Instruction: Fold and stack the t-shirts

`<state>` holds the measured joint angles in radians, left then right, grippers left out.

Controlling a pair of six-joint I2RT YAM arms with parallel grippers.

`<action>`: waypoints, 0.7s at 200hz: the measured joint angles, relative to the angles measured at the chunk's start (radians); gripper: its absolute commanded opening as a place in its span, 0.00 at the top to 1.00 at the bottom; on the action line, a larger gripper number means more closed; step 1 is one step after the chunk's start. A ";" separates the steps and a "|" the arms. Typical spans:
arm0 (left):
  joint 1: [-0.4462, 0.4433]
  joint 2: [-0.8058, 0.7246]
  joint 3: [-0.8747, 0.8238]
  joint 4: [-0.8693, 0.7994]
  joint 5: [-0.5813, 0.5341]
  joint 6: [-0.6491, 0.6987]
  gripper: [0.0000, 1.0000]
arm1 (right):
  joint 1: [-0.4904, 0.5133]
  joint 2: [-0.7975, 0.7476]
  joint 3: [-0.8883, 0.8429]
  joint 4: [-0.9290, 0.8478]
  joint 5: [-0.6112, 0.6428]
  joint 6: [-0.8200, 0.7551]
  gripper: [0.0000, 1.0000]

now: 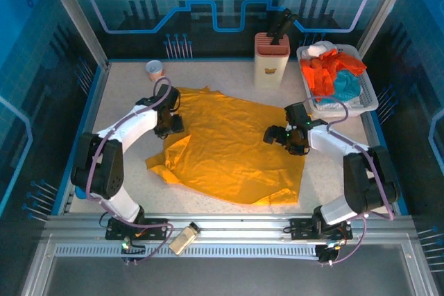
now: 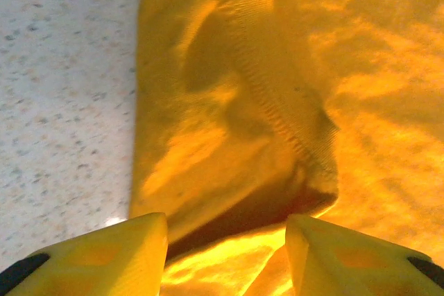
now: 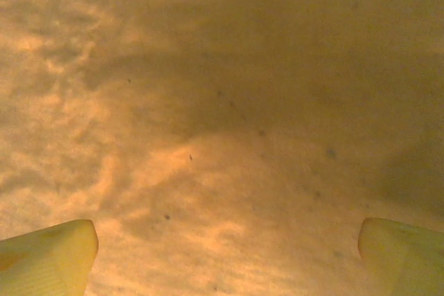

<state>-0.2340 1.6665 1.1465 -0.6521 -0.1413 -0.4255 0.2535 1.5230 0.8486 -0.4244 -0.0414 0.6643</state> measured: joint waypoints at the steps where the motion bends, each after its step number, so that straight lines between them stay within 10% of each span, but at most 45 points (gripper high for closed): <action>1: -0.001 0.002 0.001 0.002 0.002 0.002 0.51 | 0.000 0.002 0.001 0.000 -0.001 -0.001 0.04; 80: -0.111 0.158 0.073 -0.014 -0.003 0.052 0.55 | -0.072 0.155 0.101 0.006 -0.042 -0.023 0.06; 140: -0.087 0.193 0.060 -0.042 -0.092 0.043 1.00 | -0.131 0.208 0.157 0.009 -0.062 -0.022 0.06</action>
<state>-0.3206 1.8595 1.2068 -0.6941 -0.2329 -0.3828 0.1226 1.7313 1.0058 -0.4152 -0.1036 0.6422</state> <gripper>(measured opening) 0.048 0.940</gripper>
